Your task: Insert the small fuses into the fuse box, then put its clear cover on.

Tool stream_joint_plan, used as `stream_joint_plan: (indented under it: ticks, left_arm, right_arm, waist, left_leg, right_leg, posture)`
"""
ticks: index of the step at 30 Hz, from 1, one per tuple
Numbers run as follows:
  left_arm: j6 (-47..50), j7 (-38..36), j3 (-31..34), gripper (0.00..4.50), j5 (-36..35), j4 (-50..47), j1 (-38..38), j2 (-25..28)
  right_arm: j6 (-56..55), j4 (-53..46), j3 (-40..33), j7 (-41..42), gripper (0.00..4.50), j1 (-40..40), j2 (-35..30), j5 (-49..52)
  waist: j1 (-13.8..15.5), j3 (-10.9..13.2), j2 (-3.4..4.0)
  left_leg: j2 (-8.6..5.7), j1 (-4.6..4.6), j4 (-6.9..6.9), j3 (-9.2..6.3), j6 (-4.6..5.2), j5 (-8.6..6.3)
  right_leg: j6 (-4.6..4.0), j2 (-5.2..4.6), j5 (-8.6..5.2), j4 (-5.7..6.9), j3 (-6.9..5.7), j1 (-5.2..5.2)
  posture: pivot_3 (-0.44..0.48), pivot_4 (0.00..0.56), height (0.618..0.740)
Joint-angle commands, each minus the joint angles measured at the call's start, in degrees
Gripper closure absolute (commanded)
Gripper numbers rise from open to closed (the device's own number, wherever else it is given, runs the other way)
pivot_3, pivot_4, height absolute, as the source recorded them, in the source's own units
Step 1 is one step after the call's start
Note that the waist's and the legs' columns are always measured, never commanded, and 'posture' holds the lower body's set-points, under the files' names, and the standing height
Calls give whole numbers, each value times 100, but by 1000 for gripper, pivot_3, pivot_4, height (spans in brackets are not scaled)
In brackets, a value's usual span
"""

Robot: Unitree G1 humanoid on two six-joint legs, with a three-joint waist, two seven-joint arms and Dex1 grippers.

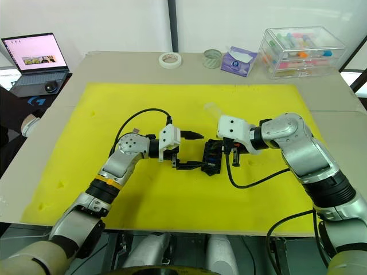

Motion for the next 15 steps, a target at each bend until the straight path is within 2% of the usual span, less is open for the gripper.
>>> stream_joint_plan:
  ticks: [1,15]
  left_arm:
    - [-54,12,46,0,3,-175,-3,23]
    - [-48,38,42,0,10,-186,18,24]
  right_arm:
    - [32,150,345,65,4469,153,37,-162]
    - [181,243,462,-29,4469,146,109,-302]
  waist:
    - [0,0,0]
    - [-1,-7,-5]
  left_leg:
    - [0,0,0,0,0,0]
    - [0,3,0,0,0,0]
  right_leg:
    - [0,0,0,0,0,0]
    - [0,0,0,0,0,3]
  posture:
    - [0,150,740]
    - [0,150,740]
